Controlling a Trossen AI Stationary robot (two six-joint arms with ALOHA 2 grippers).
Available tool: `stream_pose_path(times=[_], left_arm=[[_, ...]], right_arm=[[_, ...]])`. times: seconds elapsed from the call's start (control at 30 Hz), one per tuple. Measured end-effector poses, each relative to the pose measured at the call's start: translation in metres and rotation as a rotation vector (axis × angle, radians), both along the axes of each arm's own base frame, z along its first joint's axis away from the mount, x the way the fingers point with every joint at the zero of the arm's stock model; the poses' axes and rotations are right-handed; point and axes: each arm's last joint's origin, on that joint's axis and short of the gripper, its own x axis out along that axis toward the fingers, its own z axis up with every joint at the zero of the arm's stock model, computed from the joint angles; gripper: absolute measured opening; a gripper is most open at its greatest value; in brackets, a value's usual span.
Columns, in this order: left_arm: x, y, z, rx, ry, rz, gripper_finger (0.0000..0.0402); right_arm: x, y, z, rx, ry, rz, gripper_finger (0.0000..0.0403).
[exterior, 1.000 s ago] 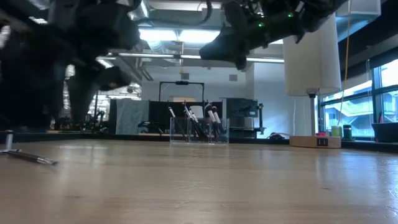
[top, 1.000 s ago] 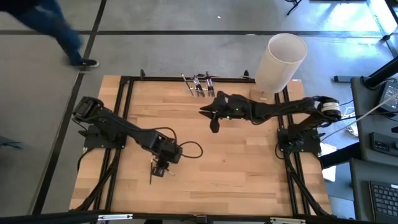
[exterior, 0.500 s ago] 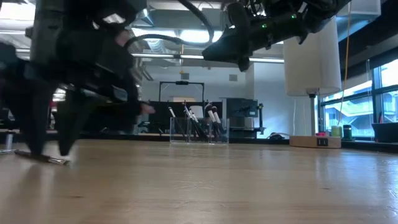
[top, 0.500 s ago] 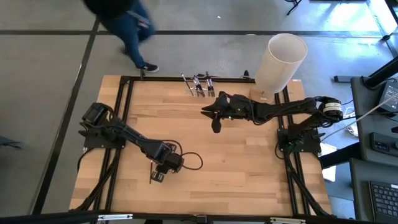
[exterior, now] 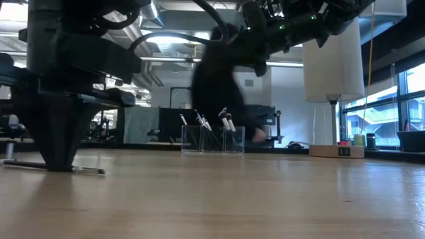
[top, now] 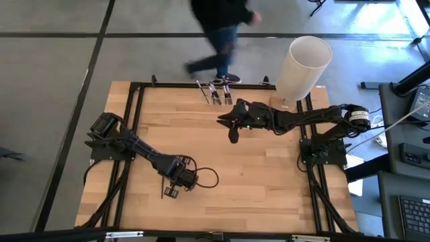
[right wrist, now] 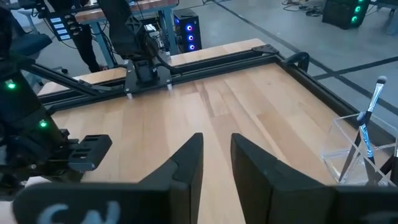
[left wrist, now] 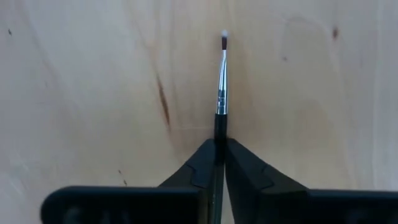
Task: Put items in baskets/containers
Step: Put the black eyeshadow brush into the transparent organizer
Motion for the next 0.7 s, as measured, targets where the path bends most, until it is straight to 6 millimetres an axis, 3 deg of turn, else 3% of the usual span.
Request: stream_pose_path(times=[0.37, 0.57, 0.7], left_arm=[[0.012, 0.025, 0.011, 0.018, -0.106, 0.097, 0.0033], [0.018, 0.064, 0.047, 0.127, -0.282, 0.209, 0.0028], [0.022, 0.111, 0.081, 0.267, -0.478, 0.363, 0.003]], right_arm=[[-0.01, 0.001, 0.014, 0.027, -0.037, -0.04, 0.0082], [-0.032, 0.003, 0.033, -0.022, -0.007, -0.149, 0.0082], [-0.047, 0.002, 0.044, -0.051, -0.007, -0.247, 0.0082]])
